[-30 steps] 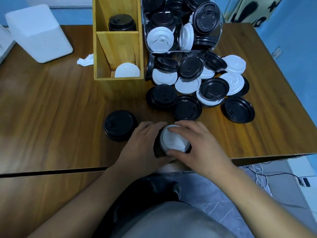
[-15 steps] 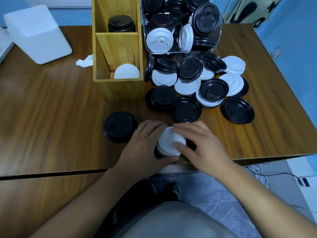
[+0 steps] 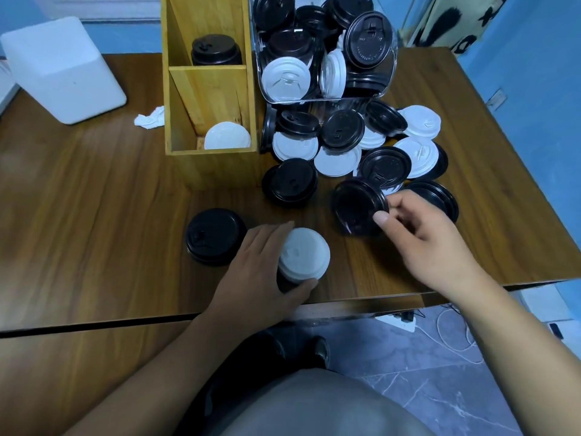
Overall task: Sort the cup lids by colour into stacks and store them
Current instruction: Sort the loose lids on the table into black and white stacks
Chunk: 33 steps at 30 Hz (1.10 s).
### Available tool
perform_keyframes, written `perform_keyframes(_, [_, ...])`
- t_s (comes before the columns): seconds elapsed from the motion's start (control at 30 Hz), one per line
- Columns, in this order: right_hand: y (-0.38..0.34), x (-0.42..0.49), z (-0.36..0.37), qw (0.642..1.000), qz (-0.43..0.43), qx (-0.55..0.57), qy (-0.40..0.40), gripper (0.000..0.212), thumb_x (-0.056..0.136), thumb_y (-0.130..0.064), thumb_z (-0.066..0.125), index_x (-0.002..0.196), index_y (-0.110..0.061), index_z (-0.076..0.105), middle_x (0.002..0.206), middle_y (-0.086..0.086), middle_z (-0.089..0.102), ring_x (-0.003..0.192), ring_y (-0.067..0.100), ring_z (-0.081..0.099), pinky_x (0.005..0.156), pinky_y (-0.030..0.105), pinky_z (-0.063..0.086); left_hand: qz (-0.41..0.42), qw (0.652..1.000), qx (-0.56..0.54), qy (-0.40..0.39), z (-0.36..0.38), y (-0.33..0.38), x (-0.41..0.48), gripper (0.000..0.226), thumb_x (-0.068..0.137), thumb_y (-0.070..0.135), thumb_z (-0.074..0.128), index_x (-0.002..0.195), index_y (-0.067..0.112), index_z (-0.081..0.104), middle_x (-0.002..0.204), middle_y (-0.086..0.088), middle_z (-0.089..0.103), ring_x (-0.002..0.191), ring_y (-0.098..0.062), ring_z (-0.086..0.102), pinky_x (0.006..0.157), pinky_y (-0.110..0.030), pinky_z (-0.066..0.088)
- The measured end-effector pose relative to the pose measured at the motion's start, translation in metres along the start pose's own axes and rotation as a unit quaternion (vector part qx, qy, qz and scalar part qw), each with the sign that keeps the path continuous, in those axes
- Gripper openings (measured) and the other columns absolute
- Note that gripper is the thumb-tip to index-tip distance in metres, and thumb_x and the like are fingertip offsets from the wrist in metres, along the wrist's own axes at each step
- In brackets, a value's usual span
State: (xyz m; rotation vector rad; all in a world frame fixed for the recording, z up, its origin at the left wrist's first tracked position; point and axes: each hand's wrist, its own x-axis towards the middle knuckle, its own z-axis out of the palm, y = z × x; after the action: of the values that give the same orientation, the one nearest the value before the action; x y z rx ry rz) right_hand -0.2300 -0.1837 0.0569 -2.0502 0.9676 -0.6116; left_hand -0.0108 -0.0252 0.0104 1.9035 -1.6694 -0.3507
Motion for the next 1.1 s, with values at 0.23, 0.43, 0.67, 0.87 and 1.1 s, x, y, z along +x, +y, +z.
perform_keyframes(0.23, [0.020, 0.005, 0.000, 0.985, 0.165, 0.039, -0.018, 0.020, 0.105, -0.029, 0.053, 0.118, -0.032, 0.067, 0.076, -0.015, 0.065, 0.061, -0.001, 0.056, 0.069, 0.031, 0.045, 0.016, 1.000, 0.005, 0.007, 0.001, 0.000, 0.000, 0.080, 0.086, 0.054, 0.065, 0.148, 0.008, 0.042, 0.146, -0.002, 0.048, 0.137, -0.017, 0.040, 0.116, -0.026, 0.031])
perform_keyframes(0.43, [0.010, -0.008, 0.002, 0.978, 0.080, -0.194, 0.004, 0.035, 0.103, -0.038, 0.048, 0.135, -0.028, 0.057, 0.119, -0.007, 0.064, 0.109, 0.017, 0.061, 0.090, 0.036, 0.049, 0.015, 0.999, -0.031, 0.016, -0.008, 0.003, -0.003, 0.082, 0.086, 0.044, 0.075, 0.151, 0.010, 0.039, 0.153, -0.001, 0.041, 0.144, -0.014, 0.035, 0.119, -0.019, 0.023])
perform_keyframes(0.67, [0.011, -0.013, -0.007, 0.958, -0.096, -0.201, -0.179, 0.075, 0.082, -0.024, 0.076, 0.150, -0.029, 0.045, 0.156, -0.011, 0.038, 0.144, 0.010, 0.028, 0.118, 0.028, 0.024, 0.017, 0.998, 0.026, 0.055, -0.074, -0.027, -0.007, 0.054, 0.087, 0.026, 0.073, 0.137, 0.018, 0.056, 0.136, 0.007, 0.054, 0.131, -0.007, 0.045, 0.110, -0.018, 0.035])
perform_keyframes(0.87, [0.007, -0.011, 0.004, 0.950, -0.085, -0.246, -0.173, 0.084, 0.079, -0.038, 0.077, 0.152, -0.034, 0.037, 0.150, -0.015, 0.040, 0.138, 0.012, 0.034, 0.113, 0.041, 0.040, -0.045, 0.994, 0.036, -0.097, -0.101, -0.063, -0.006, 0.078, 0.082, 0.026, 0.082, 0.150, 0.029, 0.044, 0.158, 0.018, 0.033, 0.146, -0.001, 0.027, 0.117, -0.033, 0.033])
perform_keyframes(1.1, [-0.014, -0.026, 0.027, 0.937, -0.020, -0.333, -0.100, 0.083, 0.076, -0.074, 0.056, 0.147, -0.031, 0.045, 0.125, -0.008, 0.045, 0.112, 0.016, 0.043, 0.084, 0.040, 0.055, -0.123, 0.976, 0.177, 0.007, -0.076, -0.038, -0.018, 0.084, 0.071, 0.076, 0.069, 0.136, 0.025, 0.053, 0.131, 0.008, 0.050, 0.114, -0.017, 0.048, 0.081, -0.035, 0.050])
